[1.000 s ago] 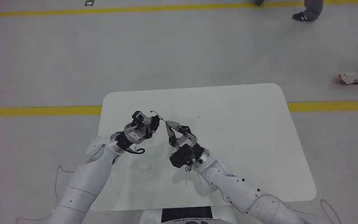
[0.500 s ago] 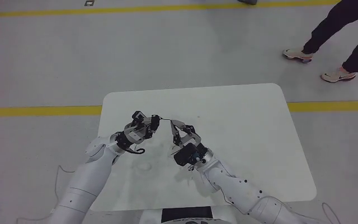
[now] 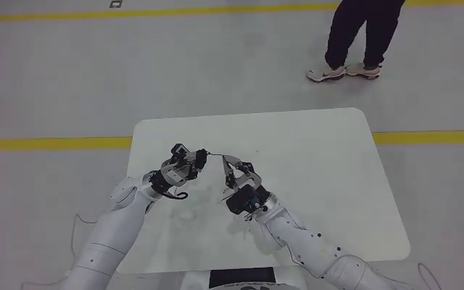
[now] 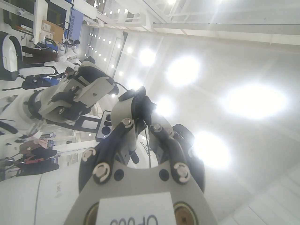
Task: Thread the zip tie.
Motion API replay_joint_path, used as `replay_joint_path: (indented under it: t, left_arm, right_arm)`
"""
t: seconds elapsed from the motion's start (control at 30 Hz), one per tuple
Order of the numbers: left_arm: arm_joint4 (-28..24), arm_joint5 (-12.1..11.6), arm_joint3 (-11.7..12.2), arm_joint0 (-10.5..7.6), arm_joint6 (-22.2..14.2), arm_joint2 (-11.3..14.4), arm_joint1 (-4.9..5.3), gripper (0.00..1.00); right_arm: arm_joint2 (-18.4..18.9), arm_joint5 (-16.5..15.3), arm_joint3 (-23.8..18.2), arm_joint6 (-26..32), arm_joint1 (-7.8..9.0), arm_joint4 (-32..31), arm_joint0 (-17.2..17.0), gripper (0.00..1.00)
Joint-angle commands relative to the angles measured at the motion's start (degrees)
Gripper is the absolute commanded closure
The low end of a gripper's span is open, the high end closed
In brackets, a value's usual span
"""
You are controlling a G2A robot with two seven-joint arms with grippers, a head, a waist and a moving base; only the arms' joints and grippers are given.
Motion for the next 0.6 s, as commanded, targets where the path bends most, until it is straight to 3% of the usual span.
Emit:
replay_joint_path:
  t: [0.0, 0.57]
  left_arm:
    - [0.00, 0.00, 0.00, 0.00, 0.00, 0.00, 0.00, 1.00]
    - [0.00, 0.00, 0.00, 0.00, 0.00, 0.00, 0.00, 1.00]
  right_arm:
    - [0.20, 0.00, -0.02, 0.00, 0.04, 0.00, -0.16, 1.00]
    - [1.86, 0.00, -0.25, 0.31, 0.36, 0.00, -1.55, 1.00]
